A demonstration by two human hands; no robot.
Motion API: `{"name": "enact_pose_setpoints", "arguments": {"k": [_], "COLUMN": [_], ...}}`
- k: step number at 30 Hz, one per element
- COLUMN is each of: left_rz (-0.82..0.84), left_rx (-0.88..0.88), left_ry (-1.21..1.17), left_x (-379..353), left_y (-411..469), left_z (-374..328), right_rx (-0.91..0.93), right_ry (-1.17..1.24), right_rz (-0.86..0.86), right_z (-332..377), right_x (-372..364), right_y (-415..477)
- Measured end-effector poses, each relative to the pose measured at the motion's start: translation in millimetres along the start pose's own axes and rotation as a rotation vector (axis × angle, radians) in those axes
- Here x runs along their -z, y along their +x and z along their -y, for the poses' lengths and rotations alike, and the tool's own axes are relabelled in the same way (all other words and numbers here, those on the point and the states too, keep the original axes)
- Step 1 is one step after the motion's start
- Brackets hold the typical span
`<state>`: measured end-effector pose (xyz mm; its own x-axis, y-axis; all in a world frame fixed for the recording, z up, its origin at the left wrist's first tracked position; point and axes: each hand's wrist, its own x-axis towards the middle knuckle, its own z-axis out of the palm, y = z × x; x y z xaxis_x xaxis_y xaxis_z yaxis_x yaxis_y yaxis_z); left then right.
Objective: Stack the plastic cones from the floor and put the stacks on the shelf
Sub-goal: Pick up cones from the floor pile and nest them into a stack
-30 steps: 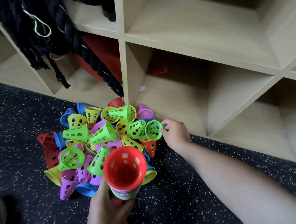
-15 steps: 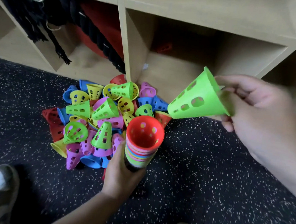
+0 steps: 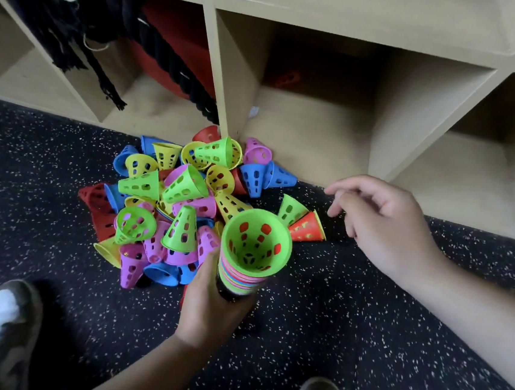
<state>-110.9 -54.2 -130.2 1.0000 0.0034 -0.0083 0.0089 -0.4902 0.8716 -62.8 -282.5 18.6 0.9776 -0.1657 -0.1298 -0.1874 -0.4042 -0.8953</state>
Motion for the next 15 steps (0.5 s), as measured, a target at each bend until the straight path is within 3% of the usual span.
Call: {"name": "enact_pose_setpoints", "arguments": {"k": [7,11,15], "left_rz": [-0.002,-0.046,-0.045], "left_rx": [0.091,0.063,0.051], "left_ry": [0.018,0.029,0.01], "left_x": [13.5,17.0,16.9], "left_y": [1.4,-2.3,-3.5], "left_z": [8.5,7.4,5.9], "right_rx": [-0.402,-0.658,-0.649], "right_ry": [-0.562,-0.36,-0.19], "right_rz": [0.187,0.217,0.023], "right_z": [-106.6,-134.1,-138.5], "right_x": [-23.8,-43.6,-57.1], "right_y": [41.9,41.6,45.0]}}
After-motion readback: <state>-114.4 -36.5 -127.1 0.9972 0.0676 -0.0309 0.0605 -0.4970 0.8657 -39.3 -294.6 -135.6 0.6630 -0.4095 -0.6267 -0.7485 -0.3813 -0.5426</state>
